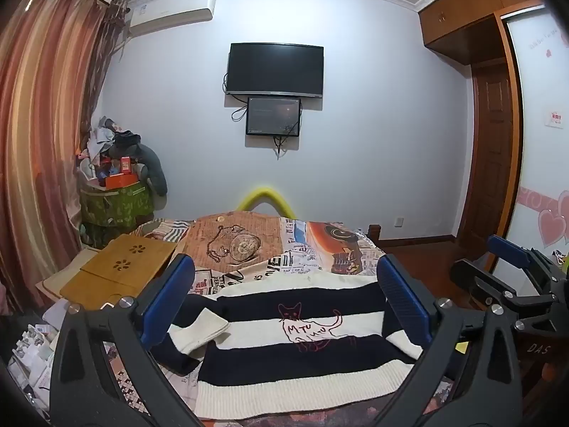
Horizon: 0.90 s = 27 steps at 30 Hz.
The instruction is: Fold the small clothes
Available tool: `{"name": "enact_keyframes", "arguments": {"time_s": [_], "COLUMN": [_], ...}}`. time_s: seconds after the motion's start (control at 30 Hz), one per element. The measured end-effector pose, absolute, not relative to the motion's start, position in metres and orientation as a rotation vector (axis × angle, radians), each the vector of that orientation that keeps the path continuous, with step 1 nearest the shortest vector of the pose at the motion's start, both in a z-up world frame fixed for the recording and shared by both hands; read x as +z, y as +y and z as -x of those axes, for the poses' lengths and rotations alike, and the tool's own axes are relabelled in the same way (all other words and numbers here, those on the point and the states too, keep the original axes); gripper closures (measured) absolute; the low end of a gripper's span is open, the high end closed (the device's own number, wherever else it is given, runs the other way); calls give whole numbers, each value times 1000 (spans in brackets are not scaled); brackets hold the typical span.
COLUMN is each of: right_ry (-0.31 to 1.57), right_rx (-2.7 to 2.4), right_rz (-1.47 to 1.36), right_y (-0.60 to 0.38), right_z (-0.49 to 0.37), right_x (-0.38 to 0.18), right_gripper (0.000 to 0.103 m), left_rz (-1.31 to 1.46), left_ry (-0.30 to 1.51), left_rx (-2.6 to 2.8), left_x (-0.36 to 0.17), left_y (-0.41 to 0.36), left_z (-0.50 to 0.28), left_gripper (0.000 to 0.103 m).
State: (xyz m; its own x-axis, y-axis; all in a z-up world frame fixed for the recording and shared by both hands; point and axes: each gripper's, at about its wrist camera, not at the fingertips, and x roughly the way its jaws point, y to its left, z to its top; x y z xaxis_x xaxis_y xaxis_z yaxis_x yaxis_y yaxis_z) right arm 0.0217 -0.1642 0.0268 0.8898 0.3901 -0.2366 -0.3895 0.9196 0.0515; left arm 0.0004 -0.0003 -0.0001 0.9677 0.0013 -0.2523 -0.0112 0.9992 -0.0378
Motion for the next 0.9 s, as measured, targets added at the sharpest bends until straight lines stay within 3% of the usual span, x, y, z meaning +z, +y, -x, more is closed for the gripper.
{"name": "enact_keyframes", "arguments": {"time_s": [0.9], "right_ry": [268], "right_rx": [395], "right_rz": [-20], "right_y": [-168], "right_z": [-25], "right_x": [23], "right_gripper": [1], "left_rz": [41], "left_ry": [245], "left_rx": [11], "left_x": [10], "left_y": [0], "left_z": [5], "left_gripper": [0]}}
